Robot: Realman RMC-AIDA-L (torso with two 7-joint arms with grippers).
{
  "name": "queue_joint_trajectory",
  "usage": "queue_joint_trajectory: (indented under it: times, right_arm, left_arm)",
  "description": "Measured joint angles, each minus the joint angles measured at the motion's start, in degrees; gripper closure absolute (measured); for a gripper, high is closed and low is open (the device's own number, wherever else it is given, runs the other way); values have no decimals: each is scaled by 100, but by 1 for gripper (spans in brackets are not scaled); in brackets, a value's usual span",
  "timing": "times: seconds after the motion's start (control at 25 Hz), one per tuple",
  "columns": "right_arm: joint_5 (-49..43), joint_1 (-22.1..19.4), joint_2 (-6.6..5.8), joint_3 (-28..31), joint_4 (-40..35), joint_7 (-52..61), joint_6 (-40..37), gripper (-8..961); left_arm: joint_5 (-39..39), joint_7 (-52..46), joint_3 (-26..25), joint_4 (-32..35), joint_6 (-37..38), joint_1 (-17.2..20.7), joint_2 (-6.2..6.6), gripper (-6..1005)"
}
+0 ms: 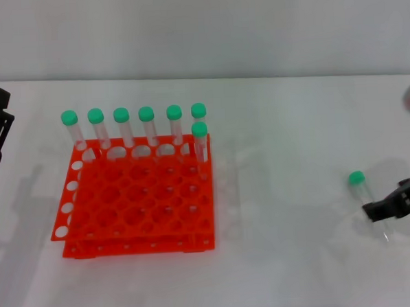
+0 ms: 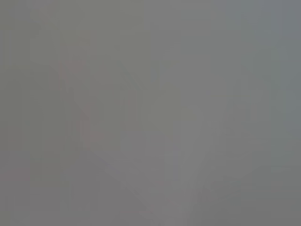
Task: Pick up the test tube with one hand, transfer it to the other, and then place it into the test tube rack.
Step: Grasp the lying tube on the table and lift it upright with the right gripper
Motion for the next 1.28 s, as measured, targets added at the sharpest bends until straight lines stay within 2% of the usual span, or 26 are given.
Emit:
queue_joint_trajectory:
  times: [0.16, 0.4, 0.64, 1.28]
  right_arm:
    - [-9, 117, 8, -363, 213, 116, -169, 144]
    - [-22, 442, 29, -441, 878, 183, -364, 245]
    - [-174, 713, 44, -544, 1371, 310, -512, 263]
    - [-525, 1010, 50, -592, 1643, 599, -360, 319]
  left_arm:
    - [1, -24, 0, 0, 1, 2, -3, 107]
    - [-1, -6, 0, 9, 46, 37, -3, 107]
    - [-22, -2, -17, 5, 32, 21, 6, 108]
    - [-67, 2, -53, -29, -15, -31, 10, 108]
